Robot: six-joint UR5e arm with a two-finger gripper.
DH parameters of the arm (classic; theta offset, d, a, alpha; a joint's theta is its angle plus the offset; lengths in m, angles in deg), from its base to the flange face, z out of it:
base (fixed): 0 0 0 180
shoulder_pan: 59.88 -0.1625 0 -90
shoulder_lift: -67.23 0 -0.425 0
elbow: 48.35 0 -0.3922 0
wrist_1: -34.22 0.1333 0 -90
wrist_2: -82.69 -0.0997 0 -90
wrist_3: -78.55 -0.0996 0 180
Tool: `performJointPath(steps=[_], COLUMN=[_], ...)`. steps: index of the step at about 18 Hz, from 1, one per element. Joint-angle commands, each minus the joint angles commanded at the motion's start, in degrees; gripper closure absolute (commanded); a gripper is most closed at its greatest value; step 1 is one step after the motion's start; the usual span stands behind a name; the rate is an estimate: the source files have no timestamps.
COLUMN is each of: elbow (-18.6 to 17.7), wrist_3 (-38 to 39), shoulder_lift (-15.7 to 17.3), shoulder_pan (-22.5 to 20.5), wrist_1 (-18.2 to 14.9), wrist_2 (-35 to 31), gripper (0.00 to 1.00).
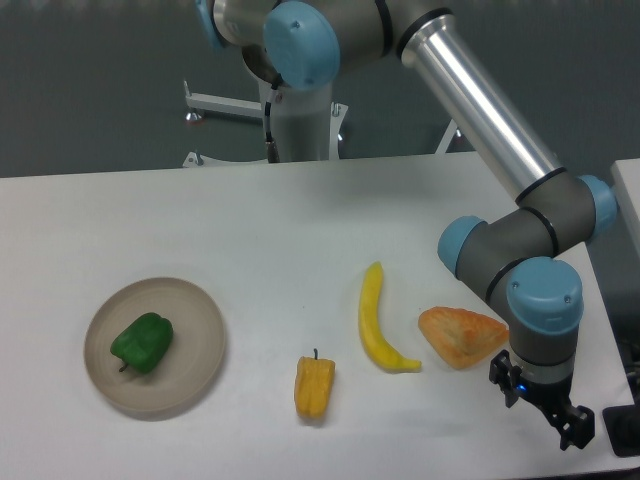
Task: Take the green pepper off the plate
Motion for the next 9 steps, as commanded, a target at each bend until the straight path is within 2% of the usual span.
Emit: performJointPath(steps=[7, 9], elbow=[-1.1, -3.9], wrist_3=[1.1, 1.1], shoulder_lift=[0.9, 2.6], shoulder_pan=[0.7, 1.0], wrist_1=[0.0, 0.0], wrist_2=[0.0, 0.5], gripper=[0.00, 0.00])
